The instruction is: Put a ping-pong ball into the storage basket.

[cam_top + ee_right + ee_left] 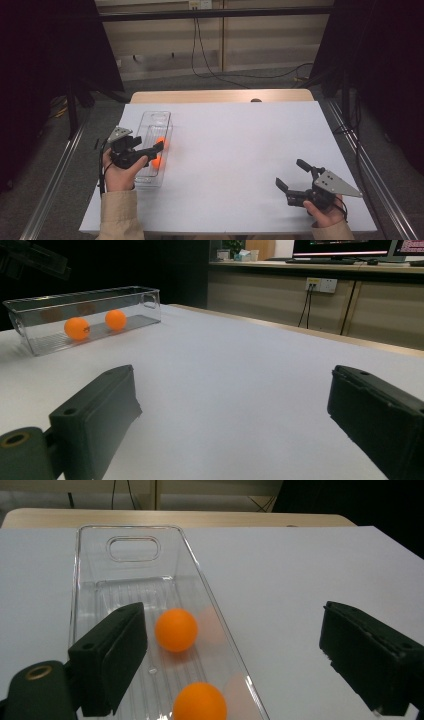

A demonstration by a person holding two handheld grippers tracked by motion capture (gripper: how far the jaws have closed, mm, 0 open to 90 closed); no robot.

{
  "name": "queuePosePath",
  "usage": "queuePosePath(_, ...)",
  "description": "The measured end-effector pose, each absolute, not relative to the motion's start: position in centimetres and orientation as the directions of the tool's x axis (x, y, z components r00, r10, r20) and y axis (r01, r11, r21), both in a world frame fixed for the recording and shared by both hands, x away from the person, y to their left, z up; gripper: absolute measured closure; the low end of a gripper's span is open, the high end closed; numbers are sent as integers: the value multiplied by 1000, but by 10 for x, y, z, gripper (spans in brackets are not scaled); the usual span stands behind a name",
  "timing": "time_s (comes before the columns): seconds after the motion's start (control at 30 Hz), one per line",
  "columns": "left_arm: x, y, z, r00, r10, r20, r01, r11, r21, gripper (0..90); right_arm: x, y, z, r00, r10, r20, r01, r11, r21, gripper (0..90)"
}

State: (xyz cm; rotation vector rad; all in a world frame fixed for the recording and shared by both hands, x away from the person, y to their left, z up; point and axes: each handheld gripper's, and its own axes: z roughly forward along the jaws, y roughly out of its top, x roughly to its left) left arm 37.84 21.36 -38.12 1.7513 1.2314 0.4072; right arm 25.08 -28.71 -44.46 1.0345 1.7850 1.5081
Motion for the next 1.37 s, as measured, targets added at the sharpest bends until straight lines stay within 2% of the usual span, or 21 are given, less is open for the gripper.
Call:
queuePosePath(0.83,350,196,-399,559,802,-213,470,-95,877,65,251,-287,-444,-536,843,49,189,64,980,50)
queuePosePath(1.17,338,202,-406,591,786,-180,413,-103,905,53,251,-286,-445,-539,841,45,189,69,979,50)
queuePosePath(1.27,334,205,-411,588,783,-205,421,-80,904,48,251,-286,-445,-539,841,44,190,70,979,50)
queuePosePath(1.37,332,206,-414,590,785,-190,407,-86,909,42,251,-286,-445,-539,841,44,189,70,979,50)
